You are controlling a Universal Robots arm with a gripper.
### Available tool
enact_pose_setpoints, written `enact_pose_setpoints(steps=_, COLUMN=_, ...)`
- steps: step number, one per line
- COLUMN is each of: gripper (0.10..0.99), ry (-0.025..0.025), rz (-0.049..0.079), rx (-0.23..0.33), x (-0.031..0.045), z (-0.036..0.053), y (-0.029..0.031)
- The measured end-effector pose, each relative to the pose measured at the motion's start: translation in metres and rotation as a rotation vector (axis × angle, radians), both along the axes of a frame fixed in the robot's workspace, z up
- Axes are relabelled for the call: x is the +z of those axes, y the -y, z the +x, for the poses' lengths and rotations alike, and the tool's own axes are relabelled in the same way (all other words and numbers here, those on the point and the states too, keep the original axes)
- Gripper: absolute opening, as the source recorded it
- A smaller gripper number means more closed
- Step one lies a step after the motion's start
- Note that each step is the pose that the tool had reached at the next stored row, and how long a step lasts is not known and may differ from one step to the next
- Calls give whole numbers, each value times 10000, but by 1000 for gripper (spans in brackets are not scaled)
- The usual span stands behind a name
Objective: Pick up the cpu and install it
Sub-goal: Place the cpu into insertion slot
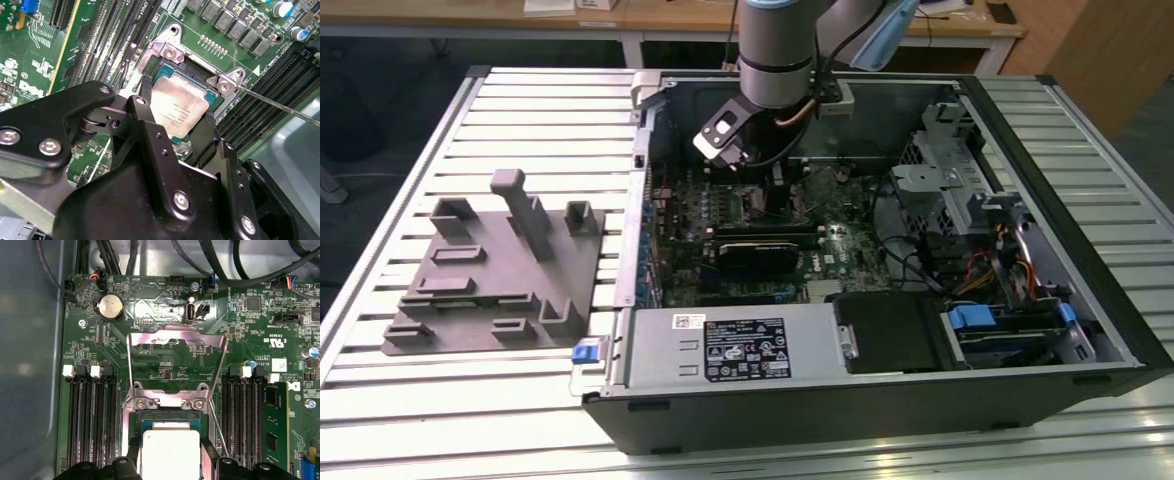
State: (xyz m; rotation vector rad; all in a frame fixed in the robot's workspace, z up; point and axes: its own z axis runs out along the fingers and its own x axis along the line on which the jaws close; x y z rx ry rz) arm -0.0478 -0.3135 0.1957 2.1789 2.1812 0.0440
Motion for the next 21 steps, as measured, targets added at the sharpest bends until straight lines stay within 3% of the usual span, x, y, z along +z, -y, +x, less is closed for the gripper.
enact_pose_setpoints(steps=21, gripper=553, ry=4, rz=2, rx=-77, x=-45, z=-1, y=-10)
